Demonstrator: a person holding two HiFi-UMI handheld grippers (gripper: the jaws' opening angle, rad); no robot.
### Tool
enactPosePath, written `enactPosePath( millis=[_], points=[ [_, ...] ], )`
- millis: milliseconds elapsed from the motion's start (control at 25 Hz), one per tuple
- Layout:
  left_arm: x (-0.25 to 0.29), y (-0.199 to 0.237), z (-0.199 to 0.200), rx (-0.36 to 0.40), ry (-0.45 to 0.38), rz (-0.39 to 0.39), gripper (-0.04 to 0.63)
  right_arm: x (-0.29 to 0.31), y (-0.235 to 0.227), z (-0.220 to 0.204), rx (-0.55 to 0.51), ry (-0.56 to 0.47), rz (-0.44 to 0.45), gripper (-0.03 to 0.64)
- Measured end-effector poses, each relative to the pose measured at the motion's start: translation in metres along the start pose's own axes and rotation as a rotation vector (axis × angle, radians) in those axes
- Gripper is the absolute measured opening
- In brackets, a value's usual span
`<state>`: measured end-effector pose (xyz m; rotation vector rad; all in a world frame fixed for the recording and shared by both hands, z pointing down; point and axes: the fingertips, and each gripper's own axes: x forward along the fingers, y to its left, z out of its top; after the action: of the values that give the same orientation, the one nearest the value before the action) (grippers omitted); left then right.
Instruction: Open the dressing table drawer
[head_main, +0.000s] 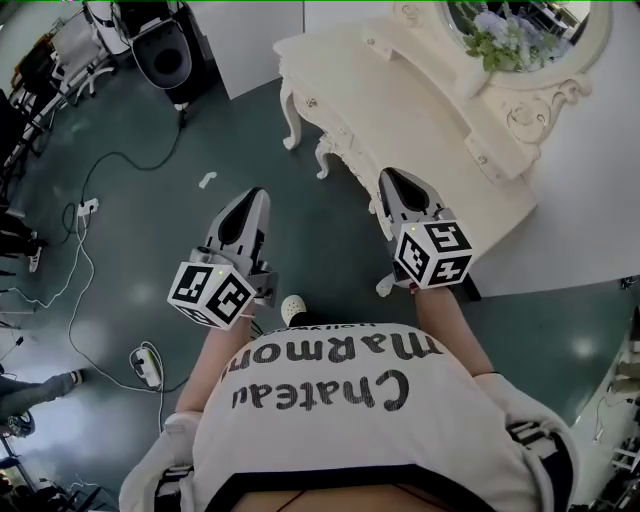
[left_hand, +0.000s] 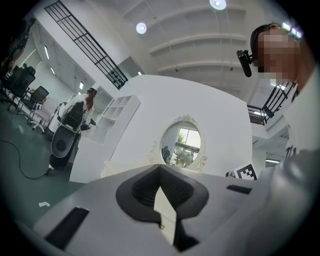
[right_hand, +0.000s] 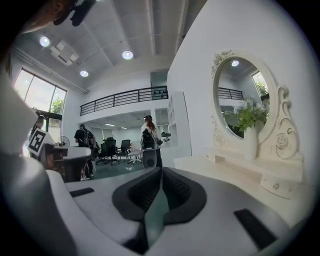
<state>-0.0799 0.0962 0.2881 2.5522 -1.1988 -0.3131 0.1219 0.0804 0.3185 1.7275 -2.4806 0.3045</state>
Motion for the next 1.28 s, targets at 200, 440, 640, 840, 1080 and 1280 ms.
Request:
enactPosePath(
  millis=[200,440,640,840,1080,1280],
  points=[
    [0.028,0.055,0.03,0.001,-0.009,-0.002,0.023,0.062,0.002,0.019,0.01,-0.018,-0.017,0.032],
    [0.05,0.113,0.054,0.019,0.001,-0.005,0.023,0.123,0.0,0.035,0.02,-0.032,-0.049,0.034],
    [0.06,0.147,0.055,0.021,0.026,-0.026,0.023,0.153,-0.005,0.03,0.023,-0.021,-0.094,0.032],
    [0.07,0.174,0.051,-0.012,0.039,-0.008,0.023,0.176,-0.01,0.023,0.023,0.025,-0.11,0.032],
    [0.095,0.204,0.054,-0.02,0.037,0.023,0.023,0.218,-0.04,0.025,0.016,0.043,-0.118,0.034],
    [0.136,0.235,0.068,0.004,0.015,0.055,0.023,0.277,-0.075,0.036,0.013,0.039,-0.099,0.032]
  ],
)
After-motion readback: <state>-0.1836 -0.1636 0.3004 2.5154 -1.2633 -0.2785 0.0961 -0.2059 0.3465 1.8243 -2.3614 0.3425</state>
